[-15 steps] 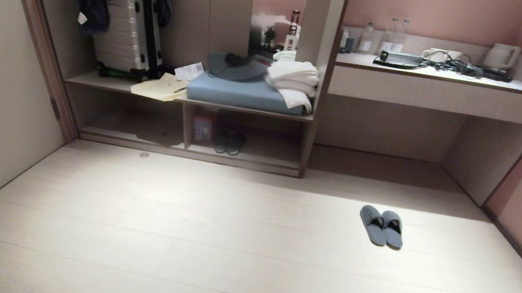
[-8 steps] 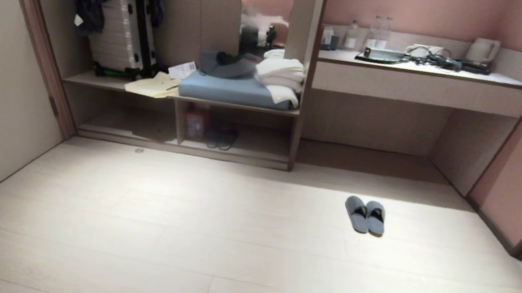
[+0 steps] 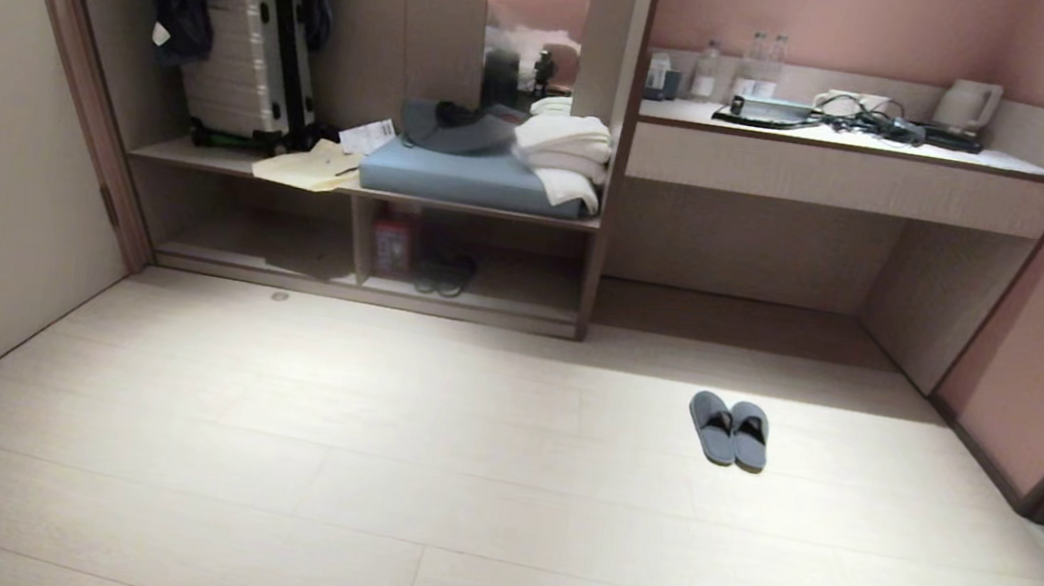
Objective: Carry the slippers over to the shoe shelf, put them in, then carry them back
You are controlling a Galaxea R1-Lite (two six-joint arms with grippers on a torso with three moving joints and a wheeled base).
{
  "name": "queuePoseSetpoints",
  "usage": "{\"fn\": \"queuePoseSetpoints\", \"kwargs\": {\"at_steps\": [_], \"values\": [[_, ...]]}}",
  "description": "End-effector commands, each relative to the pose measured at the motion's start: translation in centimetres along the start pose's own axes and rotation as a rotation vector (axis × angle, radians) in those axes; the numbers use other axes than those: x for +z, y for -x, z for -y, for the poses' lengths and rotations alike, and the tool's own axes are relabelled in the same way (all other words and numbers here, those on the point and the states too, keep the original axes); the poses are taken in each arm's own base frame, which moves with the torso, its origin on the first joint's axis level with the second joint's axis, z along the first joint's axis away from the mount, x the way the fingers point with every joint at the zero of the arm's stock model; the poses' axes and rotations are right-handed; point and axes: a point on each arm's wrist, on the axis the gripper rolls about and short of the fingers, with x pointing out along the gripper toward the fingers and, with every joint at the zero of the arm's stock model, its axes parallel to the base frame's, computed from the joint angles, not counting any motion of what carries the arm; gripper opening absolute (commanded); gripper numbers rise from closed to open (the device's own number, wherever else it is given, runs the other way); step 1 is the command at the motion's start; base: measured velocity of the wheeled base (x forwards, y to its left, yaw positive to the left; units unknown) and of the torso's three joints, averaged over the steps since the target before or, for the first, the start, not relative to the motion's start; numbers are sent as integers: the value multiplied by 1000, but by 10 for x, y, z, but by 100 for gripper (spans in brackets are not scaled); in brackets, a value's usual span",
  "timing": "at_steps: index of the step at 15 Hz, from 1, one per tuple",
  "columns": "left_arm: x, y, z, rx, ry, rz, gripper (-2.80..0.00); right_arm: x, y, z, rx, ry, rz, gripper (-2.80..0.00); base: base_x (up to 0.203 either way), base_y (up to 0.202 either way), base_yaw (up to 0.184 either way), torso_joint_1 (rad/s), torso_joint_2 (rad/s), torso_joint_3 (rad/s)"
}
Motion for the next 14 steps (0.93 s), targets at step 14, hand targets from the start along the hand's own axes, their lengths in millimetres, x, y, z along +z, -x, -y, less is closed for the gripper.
{"fn": "queuePoseSetpoints", "kwargs": {"at_steps": [14], "values": [[0,0,0,0,0,0,-280,0,0,0,0,-1,-1,-280,0,0,0,0,0,0]]}}
